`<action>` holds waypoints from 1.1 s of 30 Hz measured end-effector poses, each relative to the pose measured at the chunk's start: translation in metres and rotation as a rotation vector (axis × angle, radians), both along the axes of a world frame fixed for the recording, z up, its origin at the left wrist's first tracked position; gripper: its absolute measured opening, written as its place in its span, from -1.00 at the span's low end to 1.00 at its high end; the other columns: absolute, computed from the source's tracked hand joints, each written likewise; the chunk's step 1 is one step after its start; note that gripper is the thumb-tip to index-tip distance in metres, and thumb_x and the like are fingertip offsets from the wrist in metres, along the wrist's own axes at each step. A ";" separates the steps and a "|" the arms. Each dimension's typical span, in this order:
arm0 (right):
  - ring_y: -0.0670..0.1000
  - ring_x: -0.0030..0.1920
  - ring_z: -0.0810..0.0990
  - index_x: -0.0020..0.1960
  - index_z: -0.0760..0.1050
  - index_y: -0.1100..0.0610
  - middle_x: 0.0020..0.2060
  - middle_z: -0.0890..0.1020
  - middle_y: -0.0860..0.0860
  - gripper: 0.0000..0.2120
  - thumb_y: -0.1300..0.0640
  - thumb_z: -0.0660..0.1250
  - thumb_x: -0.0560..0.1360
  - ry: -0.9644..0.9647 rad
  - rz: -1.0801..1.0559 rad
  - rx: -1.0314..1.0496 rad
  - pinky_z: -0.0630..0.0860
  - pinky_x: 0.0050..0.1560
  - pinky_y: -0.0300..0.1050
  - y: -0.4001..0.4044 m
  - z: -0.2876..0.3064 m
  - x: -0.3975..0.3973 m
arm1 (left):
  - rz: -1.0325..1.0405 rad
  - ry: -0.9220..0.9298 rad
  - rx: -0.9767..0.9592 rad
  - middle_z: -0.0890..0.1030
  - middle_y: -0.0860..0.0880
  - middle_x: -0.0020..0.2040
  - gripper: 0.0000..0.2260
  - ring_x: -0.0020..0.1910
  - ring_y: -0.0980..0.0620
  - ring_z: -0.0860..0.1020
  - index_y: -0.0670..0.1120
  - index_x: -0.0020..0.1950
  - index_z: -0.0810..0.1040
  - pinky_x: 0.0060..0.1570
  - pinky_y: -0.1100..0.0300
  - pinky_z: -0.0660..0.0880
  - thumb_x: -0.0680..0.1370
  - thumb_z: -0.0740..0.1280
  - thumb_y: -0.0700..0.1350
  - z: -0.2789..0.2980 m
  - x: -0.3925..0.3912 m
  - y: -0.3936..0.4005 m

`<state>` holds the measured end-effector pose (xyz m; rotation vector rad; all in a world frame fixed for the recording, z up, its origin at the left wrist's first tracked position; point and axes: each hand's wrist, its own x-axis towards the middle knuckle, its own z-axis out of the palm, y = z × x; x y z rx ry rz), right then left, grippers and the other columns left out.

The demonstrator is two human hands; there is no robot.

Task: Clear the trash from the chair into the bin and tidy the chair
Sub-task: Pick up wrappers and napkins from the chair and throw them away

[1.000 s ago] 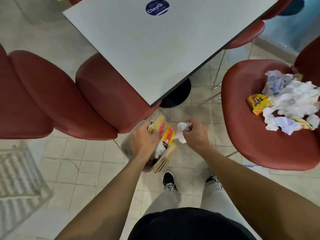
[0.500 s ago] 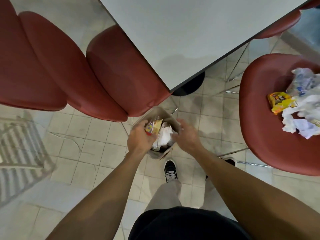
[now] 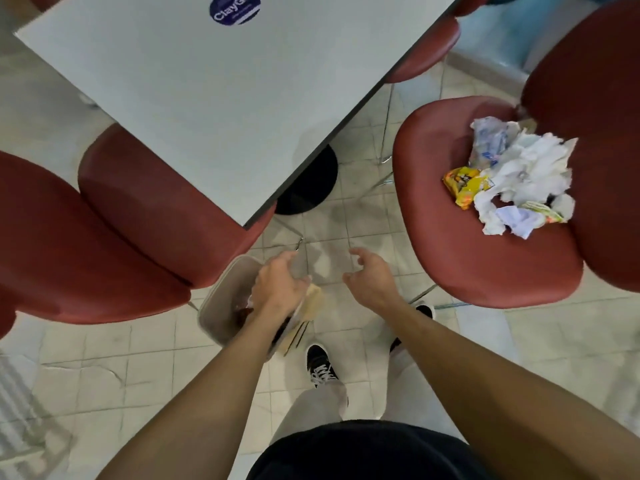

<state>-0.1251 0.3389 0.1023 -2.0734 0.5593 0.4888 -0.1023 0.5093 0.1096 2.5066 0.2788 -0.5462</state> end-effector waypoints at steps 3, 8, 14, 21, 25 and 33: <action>0.06 0.12 0.55 0.42 0.35 0.03 0.28 0.45 0.11 -0.49 0.17 0.35 0.49 0.004 -0.059 -0.008 0.49 0.07 -0.15 -0.043 -0.001 0.004 | -0.097 0.000 -0.010 0.54 0.03 0.24 -0.52 0.20 -0.03 0.52 0.12 0.35 0.43 0.18 -0.01 0.48 0.46 0.45 0.01 -0.002 0.016 -0.040; 0.10 0.16 0.52 0.38 0.39 0.05 0.24 0.48 0.15 -0.50 0.15 0.37 0.46 0.013 -0.154 -0.065 0.41 0.18 -0.12 -0.124 -0.006 0.009 | -0.226 -0.005 -0.019 0.54 0.01 0.22 -0.53 0.18 -0.03 0.52 0.10 0.34 0.43 0.15 -0.03 0.51 0.46 0.45 0.01 -0.004 0.040 -0.123; 0.12 0.19 0.51 0.39 0.39 0.08 0.22 0.49 0.16 -0.47 0.21 0.36 0.44 0.052 -0.277 -0.065 0.40 0.23 -0.09 -0.224 -0.021 0.017 | -0.347 0.029 -0.022 0.55 0.00 0.23 -0.53 0.21 -0.04 0.51 0.09 0.35 0.44 0.18 0.03 0.48 0.46 0.44 -0.02 -0.021 0.072 -0.226; 0.05 0.33 0.46 0.44 0.33 0.06 0.40 0.42 0.05 -0.43 0.15 0.37 0.45 0.133 -0.235 0.024 0.38 0.35 -0.04 -0.323 -0.065 0.046 | -0.435 0.064 -0.014 0.57 -0.02 0.16 -0.53 0.14 -0.06 0.55 0.08 0.29 0.49 0.14 0.06 0.49 0.40 0.48 -0.03 -0.065 0.132 -0.349; 0.05 0.32 0.46 0.49 0.24 0.07 0.41 0.38 0.07 -0.38 0.11 0.36 0.47 0.247 -0.175 0.122 0.40 0.31 -0.10 -0.351 -0.103 0.068 | -0.473 0.049 -0.007 0.53 -0.05 0.19 -0.47 0.18 -0.08 0.52 0.06 0.32 0.46 0.18 0.03 0.48 0.37 0.50 -0.06 -0.102 0.170 -0.401; 0.19 0.38 0.30 0.53 0.09 -0.01 0.45 0.17 0.06 -0.32 0.20 0.27 0.47 0.199 -0.056 -0.136 0.44 0.16 0.05 -0.379 -0.176 0.102 | -0.568 0.119 0.048 0.16 -0.10 0.53 -0.08 0.49 -0.10 0.19 0.02 0.54 0.12 0.43 0.00 0.24 0.31 0.57 -0.09 -0.168 0.221 -0.454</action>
